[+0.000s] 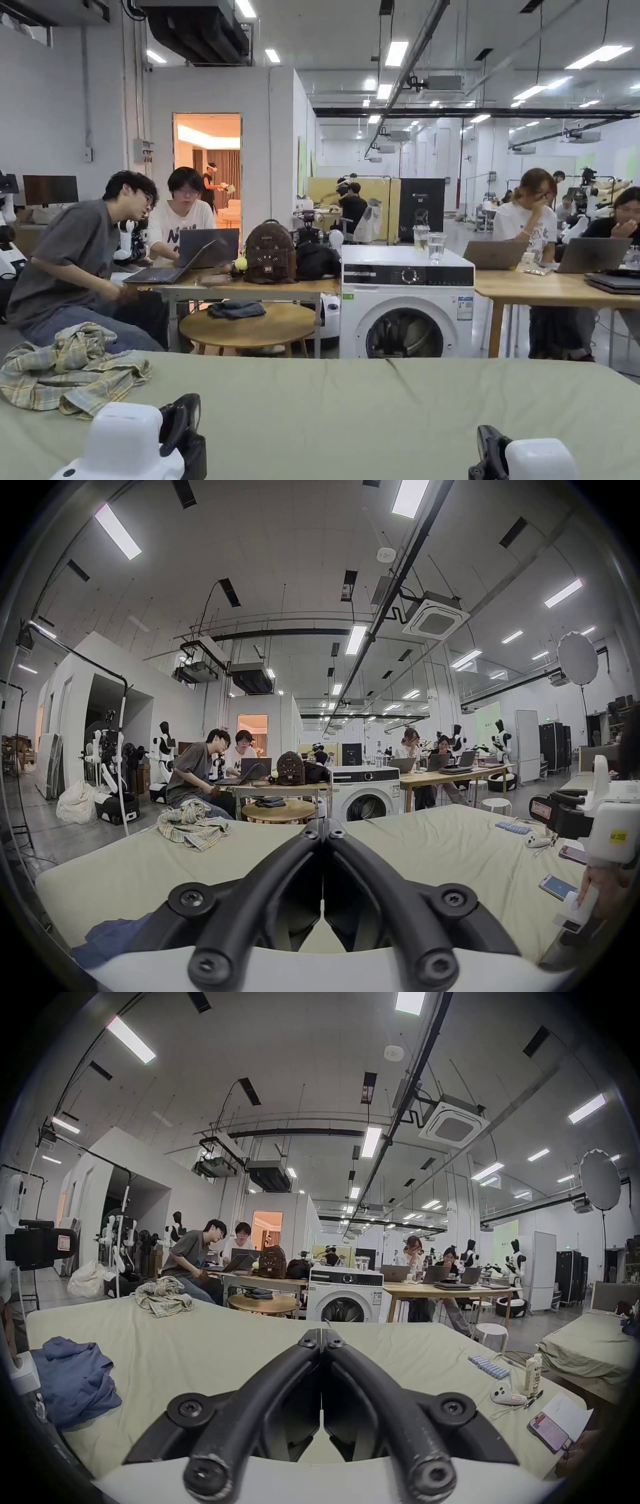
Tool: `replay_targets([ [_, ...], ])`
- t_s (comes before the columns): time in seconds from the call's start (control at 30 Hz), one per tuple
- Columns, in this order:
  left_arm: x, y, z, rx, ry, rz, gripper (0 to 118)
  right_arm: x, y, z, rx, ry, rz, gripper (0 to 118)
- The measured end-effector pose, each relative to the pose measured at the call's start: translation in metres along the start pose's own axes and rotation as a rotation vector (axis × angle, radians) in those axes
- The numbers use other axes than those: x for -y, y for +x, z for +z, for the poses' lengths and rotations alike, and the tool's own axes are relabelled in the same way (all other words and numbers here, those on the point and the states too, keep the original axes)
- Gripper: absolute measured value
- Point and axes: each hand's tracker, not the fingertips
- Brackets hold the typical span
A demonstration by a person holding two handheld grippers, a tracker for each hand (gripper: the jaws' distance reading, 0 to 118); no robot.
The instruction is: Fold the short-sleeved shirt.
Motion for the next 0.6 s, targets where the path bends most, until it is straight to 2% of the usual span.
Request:
replay_targets([
  [0.2,-0.018,0.001,0.000,0.001,-0.001,0.025,0,-0.001,0.001,-0.002,0.005,-0.010,-0.007,0],
  [0.6,-0.005,-0.003,0.001,0.000,0.000,0.007,0,-0.001,-0.002,0.001,-0.001,-0.008,0.003,0],
])
